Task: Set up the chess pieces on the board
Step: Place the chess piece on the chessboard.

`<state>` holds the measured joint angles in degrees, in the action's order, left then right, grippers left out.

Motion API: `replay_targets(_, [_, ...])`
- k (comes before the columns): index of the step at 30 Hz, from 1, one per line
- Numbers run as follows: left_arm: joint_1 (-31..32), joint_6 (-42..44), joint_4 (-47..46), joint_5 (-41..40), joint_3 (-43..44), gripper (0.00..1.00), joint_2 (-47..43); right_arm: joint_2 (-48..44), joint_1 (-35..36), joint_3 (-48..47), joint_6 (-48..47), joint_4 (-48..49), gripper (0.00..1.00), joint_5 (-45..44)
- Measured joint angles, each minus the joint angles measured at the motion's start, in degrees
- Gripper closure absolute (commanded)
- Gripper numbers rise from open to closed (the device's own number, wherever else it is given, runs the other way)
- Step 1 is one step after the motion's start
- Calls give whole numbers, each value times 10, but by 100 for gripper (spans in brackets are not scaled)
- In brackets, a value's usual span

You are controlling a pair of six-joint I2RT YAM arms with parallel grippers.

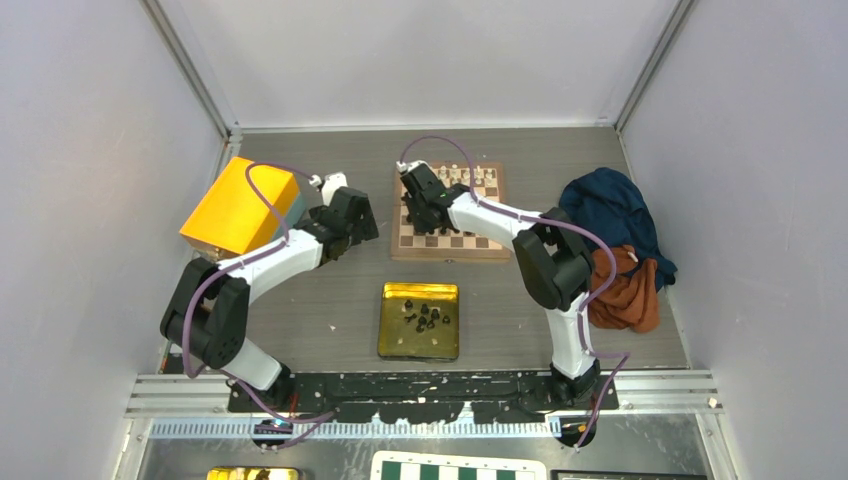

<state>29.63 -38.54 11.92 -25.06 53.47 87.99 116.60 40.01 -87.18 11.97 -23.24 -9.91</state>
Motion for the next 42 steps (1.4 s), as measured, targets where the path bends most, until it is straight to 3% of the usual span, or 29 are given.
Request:
replay_targets(22, [0,0,1,0,0,17,0,0,9,0,2,0,94,0])
replay_targets(32, [0,0,1,0,0,17,0,0,9,0,3,0,66,0])
replay_targets(42, [0,0,1,0,0,15,0,0,10,0,2,0,64,0])
